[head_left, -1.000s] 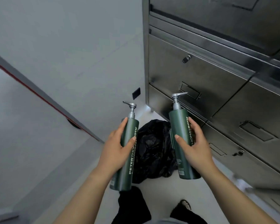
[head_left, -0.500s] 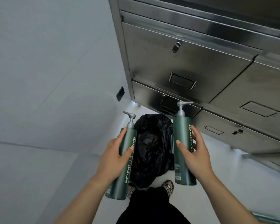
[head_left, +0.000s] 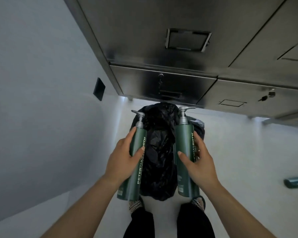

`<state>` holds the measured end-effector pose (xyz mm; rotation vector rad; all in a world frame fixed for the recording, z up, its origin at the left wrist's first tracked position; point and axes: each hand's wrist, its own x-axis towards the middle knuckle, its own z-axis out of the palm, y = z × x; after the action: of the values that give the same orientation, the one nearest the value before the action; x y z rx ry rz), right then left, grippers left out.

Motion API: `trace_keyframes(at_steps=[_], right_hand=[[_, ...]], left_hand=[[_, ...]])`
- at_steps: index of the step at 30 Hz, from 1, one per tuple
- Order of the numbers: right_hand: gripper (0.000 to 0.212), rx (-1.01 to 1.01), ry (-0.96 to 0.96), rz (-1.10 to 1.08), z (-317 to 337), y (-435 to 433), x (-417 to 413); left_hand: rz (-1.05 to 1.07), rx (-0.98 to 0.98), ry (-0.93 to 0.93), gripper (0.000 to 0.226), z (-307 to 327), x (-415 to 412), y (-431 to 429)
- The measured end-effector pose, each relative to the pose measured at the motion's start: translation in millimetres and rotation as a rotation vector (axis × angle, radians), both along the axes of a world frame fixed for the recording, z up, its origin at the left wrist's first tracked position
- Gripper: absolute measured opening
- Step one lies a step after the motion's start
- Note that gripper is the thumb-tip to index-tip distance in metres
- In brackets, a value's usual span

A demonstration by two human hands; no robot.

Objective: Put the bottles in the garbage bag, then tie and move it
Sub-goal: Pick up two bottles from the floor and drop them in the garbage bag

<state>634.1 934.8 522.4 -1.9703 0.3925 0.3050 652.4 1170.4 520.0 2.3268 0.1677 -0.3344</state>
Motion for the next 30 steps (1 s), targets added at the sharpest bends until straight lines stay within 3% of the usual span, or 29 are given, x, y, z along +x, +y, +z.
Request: trace_keyframes(at_steps=[12, 17, 22, 30], right_hand=[[0.077, -0.003, 0.089, -0.074, -234, -7, -32], [0.078, 0.005, 0.095, -0.065, -310, -19, -27], [0.079, -0.010, 0.092, -0.016, -336, -17, -21], [0.084, -0.084, 0.026, 0.072, -332, 21, -4]], left_hand=[[0.003, -0.082, 0.024, 0.074, -270, 32, -36], [-0.082, 0.062, 0.247, 0.079, -367, 30, -44], [-0.113, 0.030, 0.259, 0.072, -388, -9, -41], [-0.001, -0.081, 0.282, 0.067, -341, -44, -21]])
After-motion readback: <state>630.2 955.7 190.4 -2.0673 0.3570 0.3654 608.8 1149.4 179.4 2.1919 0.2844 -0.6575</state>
